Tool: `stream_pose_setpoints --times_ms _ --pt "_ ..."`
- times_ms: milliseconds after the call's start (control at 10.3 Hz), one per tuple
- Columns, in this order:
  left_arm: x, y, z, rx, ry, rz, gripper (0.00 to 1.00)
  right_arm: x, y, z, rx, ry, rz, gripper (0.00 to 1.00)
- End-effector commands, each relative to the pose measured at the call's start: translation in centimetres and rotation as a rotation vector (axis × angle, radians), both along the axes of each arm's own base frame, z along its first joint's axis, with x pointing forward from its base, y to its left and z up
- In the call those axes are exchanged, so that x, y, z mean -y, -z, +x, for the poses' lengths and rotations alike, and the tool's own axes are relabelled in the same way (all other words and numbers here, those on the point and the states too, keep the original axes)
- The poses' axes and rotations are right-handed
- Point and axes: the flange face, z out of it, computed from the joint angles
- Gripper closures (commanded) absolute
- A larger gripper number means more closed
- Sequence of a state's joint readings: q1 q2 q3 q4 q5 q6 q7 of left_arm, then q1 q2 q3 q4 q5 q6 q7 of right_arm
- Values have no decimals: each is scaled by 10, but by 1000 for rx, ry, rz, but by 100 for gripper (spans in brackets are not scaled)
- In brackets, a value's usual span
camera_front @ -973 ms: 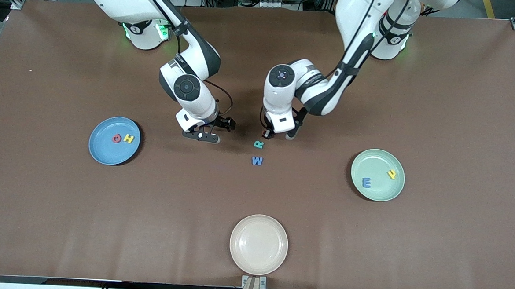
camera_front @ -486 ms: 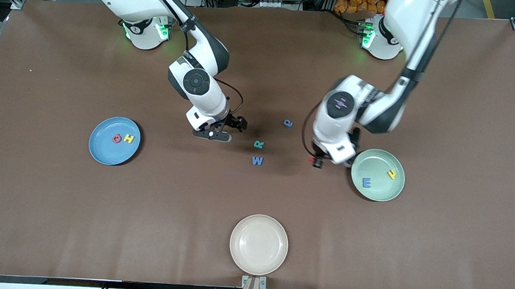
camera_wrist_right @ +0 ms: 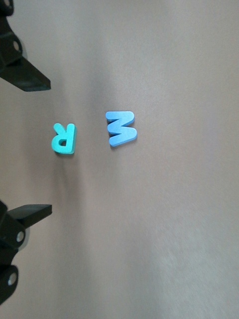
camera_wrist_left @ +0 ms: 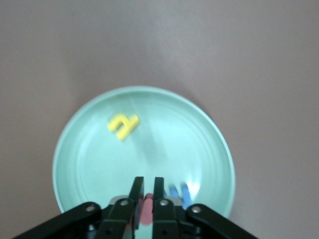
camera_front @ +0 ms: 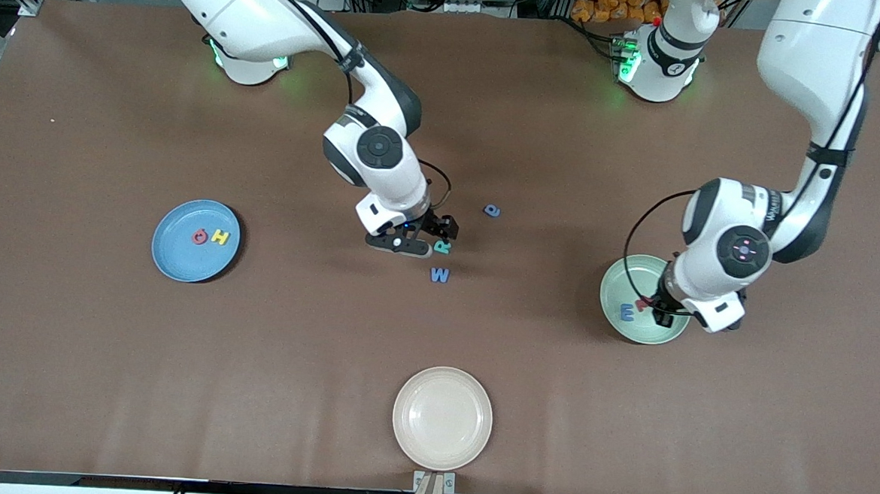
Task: Sort uppercase to blue plate, lowercase to green plate
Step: 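Release w on the green plate while the right gripper lowers over R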
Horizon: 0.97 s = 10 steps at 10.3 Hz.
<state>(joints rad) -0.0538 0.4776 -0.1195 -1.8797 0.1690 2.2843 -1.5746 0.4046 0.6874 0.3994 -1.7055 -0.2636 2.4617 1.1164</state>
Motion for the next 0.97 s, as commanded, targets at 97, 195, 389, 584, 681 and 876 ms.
stream_pose_setpoints --times_ms 97,195,389,584,681,876 --pt "8 8 -6 -30 28 16 0 -20 34 13 -19 30 9 3" --pt "9 8 -6 -30 30 16 0 -23 44 13 -35 53 11 4" --pt "16 8 -8 -30 43 17 0 -28 63 7 -56 55 9 4" --pt "22 9 -10 -34 54 17 0 -33 73 5 -65 53 11 6" --pt "28 10 -12 -35 65 17 0 -35 74 3 -67 50 9 9" --pt "30 11 -14 -38 68 18 0 -38 73 2 -71 63 15 12"
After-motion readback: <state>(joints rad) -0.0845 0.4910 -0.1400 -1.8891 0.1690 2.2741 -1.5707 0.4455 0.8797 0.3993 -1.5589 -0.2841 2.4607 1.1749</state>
